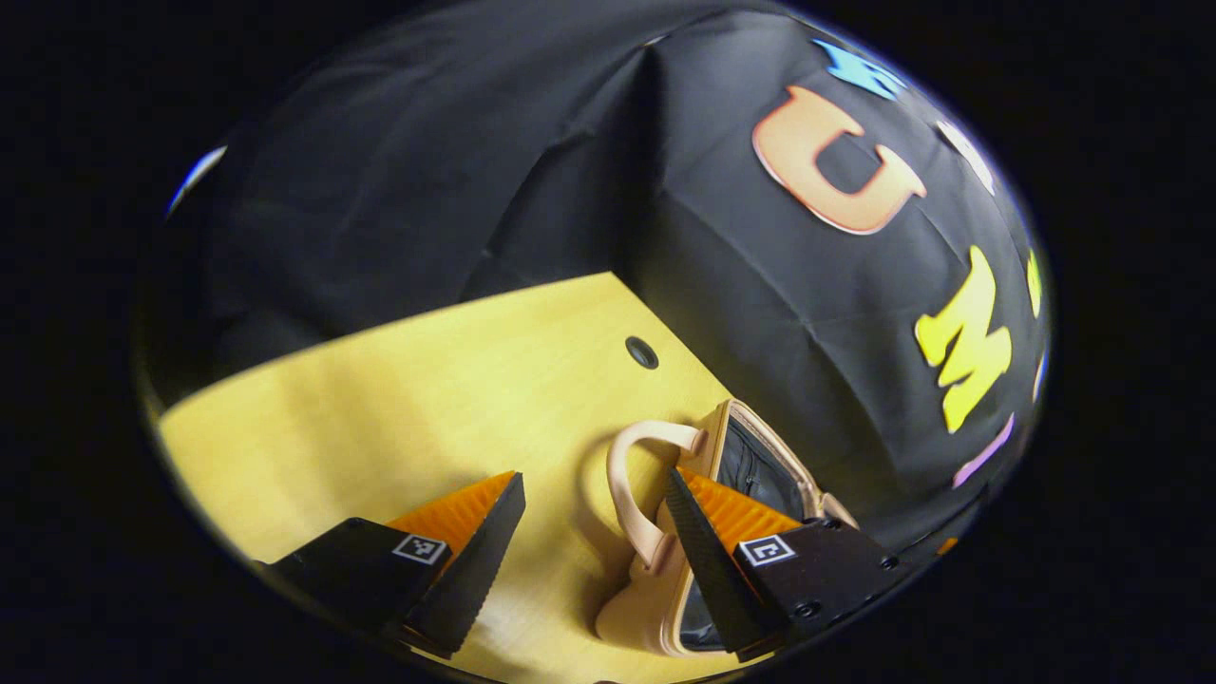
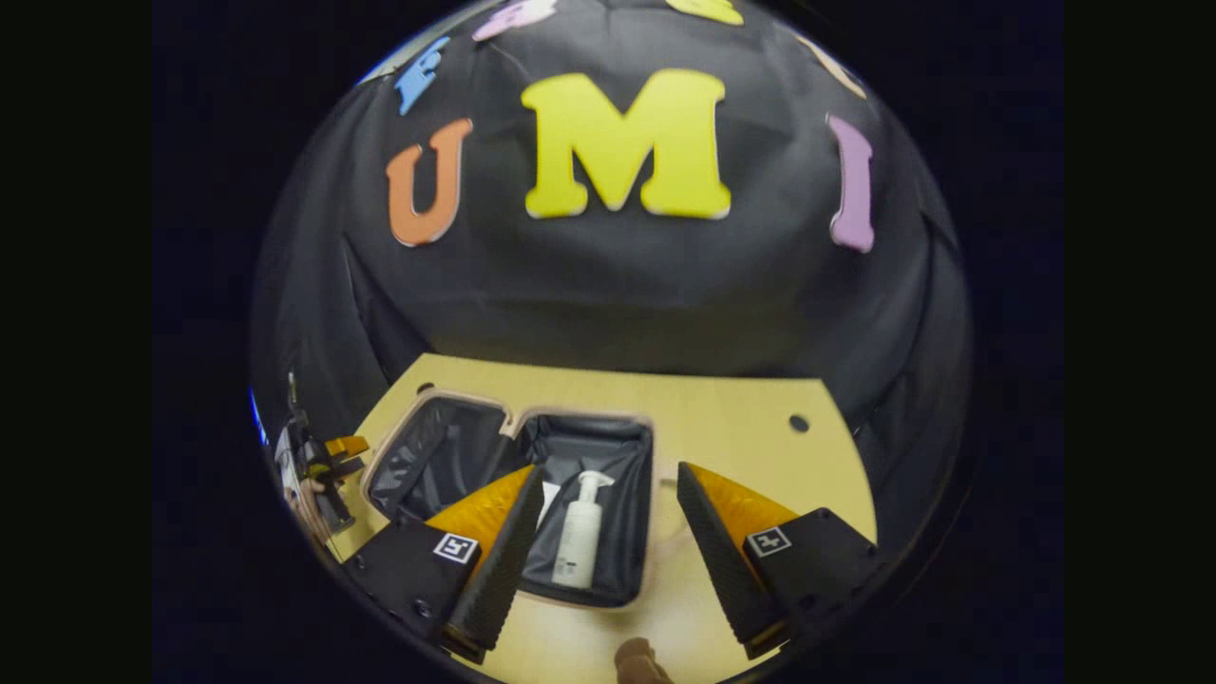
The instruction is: First open the suitcase, pack the skin care products into it, and then close the suitcase.
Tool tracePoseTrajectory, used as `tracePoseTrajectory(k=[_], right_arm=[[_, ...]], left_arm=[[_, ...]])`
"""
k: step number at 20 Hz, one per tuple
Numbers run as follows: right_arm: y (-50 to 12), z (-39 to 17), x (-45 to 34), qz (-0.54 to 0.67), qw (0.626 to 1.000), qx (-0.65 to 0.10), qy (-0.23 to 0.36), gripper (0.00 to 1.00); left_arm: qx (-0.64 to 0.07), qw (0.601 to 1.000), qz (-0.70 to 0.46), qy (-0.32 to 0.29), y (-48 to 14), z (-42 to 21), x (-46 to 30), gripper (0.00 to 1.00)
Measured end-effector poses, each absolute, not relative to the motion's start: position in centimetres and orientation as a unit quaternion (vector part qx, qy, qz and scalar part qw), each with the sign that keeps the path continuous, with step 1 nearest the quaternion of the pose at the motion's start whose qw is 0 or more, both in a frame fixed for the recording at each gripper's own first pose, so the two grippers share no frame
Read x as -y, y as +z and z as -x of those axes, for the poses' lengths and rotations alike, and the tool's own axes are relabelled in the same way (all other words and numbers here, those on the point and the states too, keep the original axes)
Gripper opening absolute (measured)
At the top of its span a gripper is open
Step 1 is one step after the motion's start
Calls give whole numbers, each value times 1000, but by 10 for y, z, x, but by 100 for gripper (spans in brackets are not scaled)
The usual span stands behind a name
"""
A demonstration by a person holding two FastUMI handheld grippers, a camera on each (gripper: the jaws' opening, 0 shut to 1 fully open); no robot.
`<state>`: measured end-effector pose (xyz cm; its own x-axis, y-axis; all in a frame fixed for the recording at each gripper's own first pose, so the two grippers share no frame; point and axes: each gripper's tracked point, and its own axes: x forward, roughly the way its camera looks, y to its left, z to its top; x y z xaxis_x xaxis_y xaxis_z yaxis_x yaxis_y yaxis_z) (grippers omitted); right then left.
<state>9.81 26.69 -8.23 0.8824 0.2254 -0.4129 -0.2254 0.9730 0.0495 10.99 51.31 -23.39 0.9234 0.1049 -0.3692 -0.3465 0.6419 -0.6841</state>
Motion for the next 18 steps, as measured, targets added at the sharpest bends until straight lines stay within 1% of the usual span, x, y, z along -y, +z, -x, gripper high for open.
tracePoseTrajectory(k=[1,3,4,5,6,7,8,9,10,11,12,13,14,15,16,18], right_arm=[[-71,-85,-253,17,974,-198,111,84],[-57,-60,-230,34,978,-182,96,84],[-49,-49,-221,35,979,-178,89,84],[-43,-40,-212,33,981,-174,80,82],[-39,-33,-207,28,983,-169,73,83],[-33,-26,-200,25,984,-162,64,82],[-31,-21,-195,25,986,-157,57,82],[-28,-15,-192,27,986,-153,55,82],[-28,-10,-189,32,987,-151,54,82],[-29,-6,-184,36,987,-151,52,83],[-31,-3,-182,36,986,-151,53,82],[-32,0,-179,34,986,-152,52,82],[-31,2,-174,32,987,-149,51,82],[-30,4,-169,29,988,-145,50,82],[-28,4,-166,26,989,-138,51,82],[-25,7,-154,25,990,-131,49,82]], left_arm=[[-148,883,430,119,-238,-113,-512,94],[-155,868,460,107,-247,-123,-506,88],[-150,863,472,95,-247,-128,-501,94],[-150,859,482,85,-244,-131,-496,65],[-158,858,482,79,-247,-134,-490,72],[-165,859,480,70,-249,-135,-483,70],[-161,859,481,71,-249,-137,-483,76],[-157,857,486,69,-245,-141,-483,60],[-152,856,490,70,-242,-142,-483,51],[-148,855,491,73,-241,-142,-485,45],[-146,855,492,79,-240,-142,-486,36],[-142,856,489,91,-241,-143,-489,31],[-139,855,488,102,-239,-141,-492,23],[-134,854,491,109,-236,-142,-492,31],[-136,853,490,117,-233,-141,-491,11],[-132,858,481,125,-227,-137,-490,9]])
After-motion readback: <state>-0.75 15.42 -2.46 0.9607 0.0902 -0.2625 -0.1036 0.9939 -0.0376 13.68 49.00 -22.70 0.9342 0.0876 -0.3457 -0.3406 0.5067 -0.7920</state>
